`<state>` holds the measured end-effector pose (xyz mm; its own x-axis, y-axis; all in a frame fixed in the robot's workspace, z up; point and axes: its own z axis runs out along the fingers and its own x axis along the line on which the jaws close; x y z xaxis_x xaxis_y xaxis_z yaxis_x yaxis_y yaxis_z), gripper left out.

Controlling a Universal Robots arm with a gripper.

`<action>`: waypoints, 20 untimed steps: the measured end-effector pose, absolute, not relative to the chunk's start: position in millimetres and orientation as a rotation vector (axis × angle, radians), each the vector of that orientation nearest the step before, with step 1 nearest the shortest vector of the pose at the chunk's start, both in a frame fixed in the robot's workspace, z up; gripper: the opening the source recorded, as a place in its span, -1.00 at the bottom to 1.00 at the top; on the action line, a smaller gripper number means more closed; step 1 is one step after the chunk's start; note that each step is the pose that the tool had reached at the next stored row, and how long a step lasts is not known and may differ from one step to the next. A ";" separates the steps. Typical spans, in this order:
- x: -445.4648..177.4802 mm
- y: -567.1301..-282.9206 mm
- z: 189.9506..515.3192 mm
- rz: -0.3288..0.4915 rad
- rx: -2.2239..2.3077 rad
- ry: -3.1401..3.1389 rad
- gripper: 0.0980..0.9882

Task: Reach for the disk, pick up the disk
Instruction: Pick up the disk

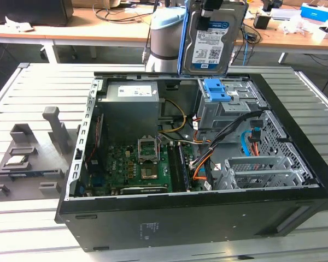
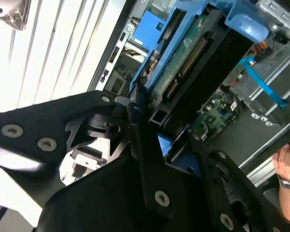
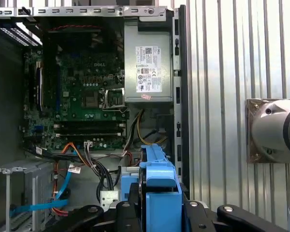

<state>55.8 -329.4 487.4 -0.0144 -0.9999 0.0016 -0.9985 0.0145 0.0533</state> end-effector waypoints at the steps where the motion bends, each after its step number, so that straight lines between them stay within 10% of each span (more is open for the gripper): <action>1: 63.8 -329.4 487.4 -0.057 2.178 -2.210 -0.40; 20: 63.8 -418.7 485.5 -0.049 2.174 -2.206 -0.40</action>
